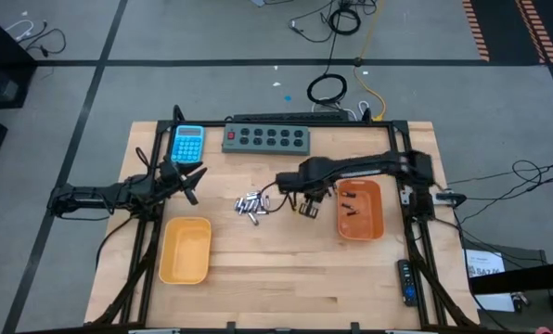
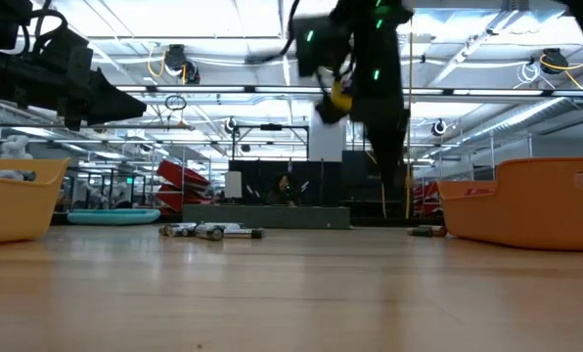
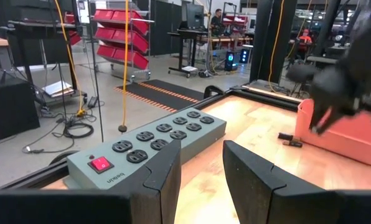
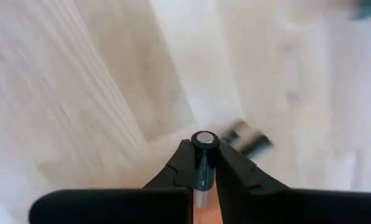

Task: Sort batteries
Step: Put the black battery into the orange bin

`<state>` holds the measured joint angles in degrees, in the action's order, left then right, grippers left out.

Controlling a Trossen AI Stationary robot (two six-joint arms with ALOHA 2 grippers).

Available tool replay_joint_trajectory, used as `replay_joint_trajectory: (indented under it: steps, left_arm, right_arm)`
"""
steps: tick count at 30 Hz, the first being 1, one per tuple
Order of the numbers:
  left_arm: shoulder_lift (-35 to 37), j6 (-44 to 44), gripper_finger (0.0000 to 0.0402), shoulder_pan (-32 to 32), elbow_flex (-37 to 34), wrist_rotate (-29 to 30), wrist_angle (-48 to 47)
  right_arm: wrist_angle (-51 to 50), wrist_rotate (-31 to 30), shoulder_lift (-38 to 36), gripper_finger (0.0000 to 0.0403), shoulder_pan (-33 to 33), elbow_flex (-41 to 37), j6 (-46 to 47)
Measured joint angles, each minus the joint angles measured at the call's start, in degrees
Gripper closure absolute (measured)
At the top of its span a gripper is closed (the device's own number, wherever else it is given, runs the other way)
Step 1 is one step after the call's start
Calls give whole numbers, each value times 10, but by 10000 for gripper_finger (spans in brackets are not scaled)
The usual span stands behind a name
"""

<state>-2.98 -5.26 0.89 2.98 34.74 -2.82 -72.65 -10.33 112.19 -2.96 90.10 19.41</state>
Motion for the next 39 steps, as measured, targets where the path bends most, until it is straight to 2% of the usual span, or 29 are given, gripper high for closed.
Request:
replay_joint_trajectory:
  steps: [6,9,12,15,19,23,26,28,31,34,39]
  left_arm:
    - [0,-5,275,0,0,0,-13]
    - [-4,-18,275,0,1,-3,-14]
    - [-7,-18,275,0,1,-10,-14]
    - [-9,-18,275,0,1,-12,-15]
    - [-10,-15,275,0,1,-12,-14]
    - [-10,-14,275,0,0,-12,-9]
    - [-10,-14,275,0,0,-4,-9]
    - [-10,-12,275,0,0,3,-9]
    - [-10,-3,275,0,0,8,-4]
    - [-10,1,275,0,0,12,-2]
    - [-10,0,275,0,0,13,-2]
  right_arm:
    - [-74,-17,-110,384,21,-36,132]
    - [-55,-11,-159,384,35,-104,196]
    - [-27,23,-205,384,40,-187,252]
    - [19,30,-236,351,43,-270,285]
    - [65,79,-256,269,42,-330,294]
    - [64,88,-256,199,42,-329,289]
    - [35,88,-256,173,41,-296,273]
    - [0,72,-256,170,38,-257,258]
    - [-13,15,-256,175,31,-187,224]
    - [25,-23,-253,186,10,-136,161]
    - [111,-24,-219,204,-47,-122,85]
